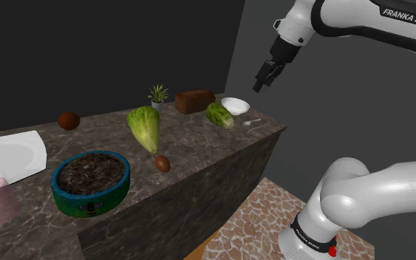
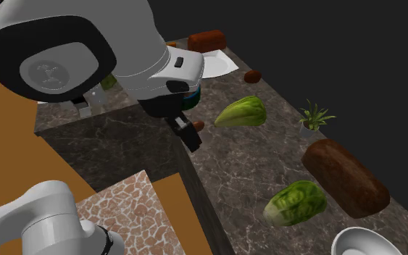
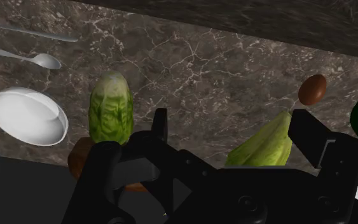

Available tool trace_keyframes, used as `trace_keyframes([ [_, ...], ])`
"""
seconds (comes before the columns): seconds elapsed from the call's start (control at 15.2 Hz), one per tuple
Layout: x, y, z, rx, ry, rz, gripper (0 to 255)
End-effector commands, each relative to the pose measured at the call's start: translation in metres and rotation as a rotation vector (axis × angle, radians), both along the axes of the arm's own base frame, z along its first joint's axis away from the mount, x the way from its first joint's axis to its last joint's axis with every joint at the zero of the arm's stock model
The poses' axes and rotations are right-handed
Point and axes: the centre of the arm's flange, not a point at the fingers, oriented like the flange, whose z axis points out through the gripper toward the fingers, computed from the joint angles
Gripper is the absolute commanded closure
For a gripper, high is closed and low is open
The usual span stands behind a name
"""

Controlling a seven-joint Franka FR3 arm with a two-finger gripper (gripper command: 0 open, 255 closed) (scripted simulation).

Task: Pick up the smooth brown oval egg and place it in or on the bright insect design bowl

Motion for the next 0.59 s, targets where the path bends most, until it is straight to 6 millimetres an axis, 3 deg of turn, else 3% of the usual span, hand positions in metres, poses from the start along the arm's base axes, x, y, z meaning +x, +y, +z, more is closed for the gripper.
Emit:
trace_keyframes([
  [0.0, 0.000, 0.000, 0.000, 0.000, 0.000, 0.000, 0],
  [0.53, 0.050, 0.050, -0.074, 0.042, 0.017, 0.021, 0],
])
